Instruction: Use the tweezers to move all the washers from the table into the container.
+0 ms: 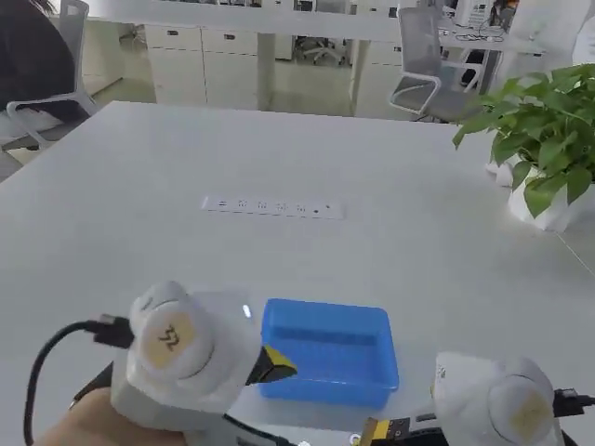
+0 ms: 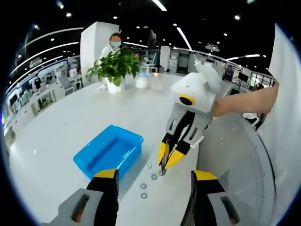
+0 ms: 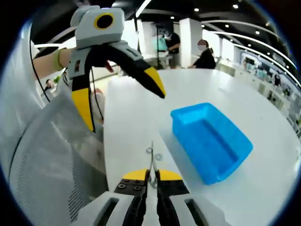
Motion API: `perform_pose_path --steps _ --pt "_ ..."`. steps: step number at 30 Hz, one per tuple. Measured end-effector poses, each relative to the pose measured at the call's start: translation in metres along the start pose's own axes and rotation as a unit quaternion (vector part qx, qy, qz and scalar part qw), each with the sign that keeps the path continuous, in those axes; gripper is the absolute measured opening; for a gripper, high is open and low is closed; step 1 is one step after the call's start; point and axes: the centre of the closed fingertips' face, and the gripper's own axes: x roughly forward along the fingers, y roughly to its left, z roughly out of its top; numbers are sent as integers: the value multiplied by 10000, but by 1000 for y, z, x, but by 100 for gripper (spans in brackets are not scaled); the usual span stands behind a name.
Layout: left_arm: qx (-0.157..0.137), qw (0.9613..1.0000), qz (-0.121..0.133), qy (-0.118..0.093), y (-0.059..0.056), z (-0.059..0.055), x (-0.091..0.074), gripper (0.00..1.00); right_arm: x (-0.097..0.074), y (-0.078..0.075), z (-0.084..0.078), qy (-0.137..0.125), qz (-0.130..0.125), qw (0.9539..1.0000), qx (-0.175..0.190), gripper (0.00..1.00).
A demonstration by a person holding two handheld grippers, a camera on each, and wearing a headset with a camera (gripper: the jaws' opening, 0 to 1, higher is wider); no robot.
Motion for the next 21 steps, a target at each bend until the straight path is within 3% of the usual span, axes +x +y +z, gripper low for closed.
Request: perform_pose_path --steps 2,5,7,9,10,12,14,17,21 --pt "-189 9995 206 -147 1 -5 -5 68 0 -1 0 -7 -59 10000 23 3" --pt "-560 9964 424 -477 1 -6 -14 73 0 0 0 -10 -135 9999 71 3" --pt "-633 9930 686 -721 5 -4 -21 76 0 -1 0 -27 -164 9998 132 3" --pt "-779 9873 966 -993 10 -2 -29 80 -1 -2 0 -54 -188 9995 239 3" --pt "-831 9819 1204 -1201 15 2 -34 83 -1 -2 0 -66 -203 9993 293 3" --pt "-883 9760 1394 -1421 19 5 -41 90 -2 -4 0 -94 -254 9992 307 3" --pt "-978 9667 1711 -1634 26 6 -49 94 -4 -4 2 -145 -278 9988 378 3" --pt "-1006 9584 1995 -1774 30 3 -55 98 -8 -7 5 -257 -293 9977 546 3" --pt "-934 9526 2277 -1787 33 -1 -58 99 -15 -11 9 -335 -350 9964 690 3"
